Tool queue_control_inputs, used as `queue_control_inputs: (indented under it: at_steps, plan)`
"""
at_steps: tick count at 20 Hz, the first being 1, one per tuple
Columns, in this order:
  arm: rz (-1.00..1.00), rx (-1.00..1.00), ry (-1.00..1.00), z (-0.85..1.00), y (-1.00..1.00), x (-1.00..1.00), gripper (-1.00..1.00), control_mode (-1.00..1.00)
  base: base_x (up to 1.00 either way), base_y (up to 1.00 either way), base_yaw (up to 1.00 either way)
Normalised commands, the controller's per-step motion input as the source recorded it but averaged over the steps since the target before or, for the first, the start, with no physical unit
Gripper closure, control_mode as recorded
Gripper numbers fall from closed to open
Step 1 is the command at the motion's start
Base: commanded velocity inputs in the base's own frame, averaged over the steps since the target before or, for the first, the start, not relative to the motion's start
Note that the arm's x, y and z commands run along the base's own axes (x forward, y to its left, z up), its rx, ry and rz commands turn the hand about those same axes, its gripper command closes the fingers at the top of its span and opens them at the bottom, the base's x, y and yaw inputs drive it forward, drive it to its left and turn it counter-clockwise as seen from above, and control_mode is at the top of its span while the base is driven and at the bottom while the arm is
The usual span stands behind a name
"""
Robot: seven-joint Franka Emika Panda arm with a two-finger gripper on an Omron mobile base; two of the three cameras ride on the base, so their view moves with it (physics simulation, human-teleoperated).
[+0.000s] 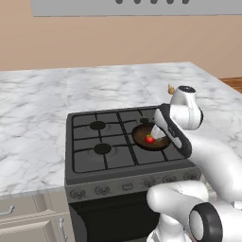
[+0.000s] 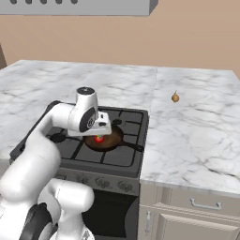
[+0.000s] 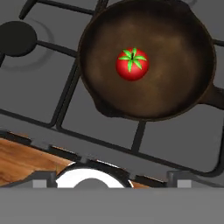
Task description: Place the pan on the front right burner on the stove. Then place the tomato and the onion in the pan and turn on the front right burner.
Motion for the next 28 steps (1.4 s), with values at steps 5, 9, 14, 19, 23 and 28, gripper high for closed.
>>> queue_control_inputs:
  at_steps: [5, 9, 14, 19, 23, 28]
  plan:
    - [-0.15, 0.0, -0.1, 0.17, 0.02, -0.3, -1.0, -1.0, 0.0, 0.0, 0.0]
    - [-0.14, 0.0, -0.04, 0.1, 0.02, -0.25, -1.0, -1.0, 0.0, 0.0, 0.0]
    - [-0.18, 0.0, -0.05, 0.0, 0.26, -0.22, -1.0, -1.0, 0.0, 0.0, 0.0]
    - [-0.13, 0.0, -0.07, 0.01, 0.18, -0.26, -1.0, -1.0, 0.0, 0.0, 0.0]
    - [0.0, 0.0, -0.05, 0.05, 0.0, -0.48, -1.0, -1.0, 0.0, 0.0, 0.0]
    - [0.0, 0.0, -0.05, 0.06, 0.0, -0.46, -1.0, -1.0, 0.0, 0.0, 0.0]
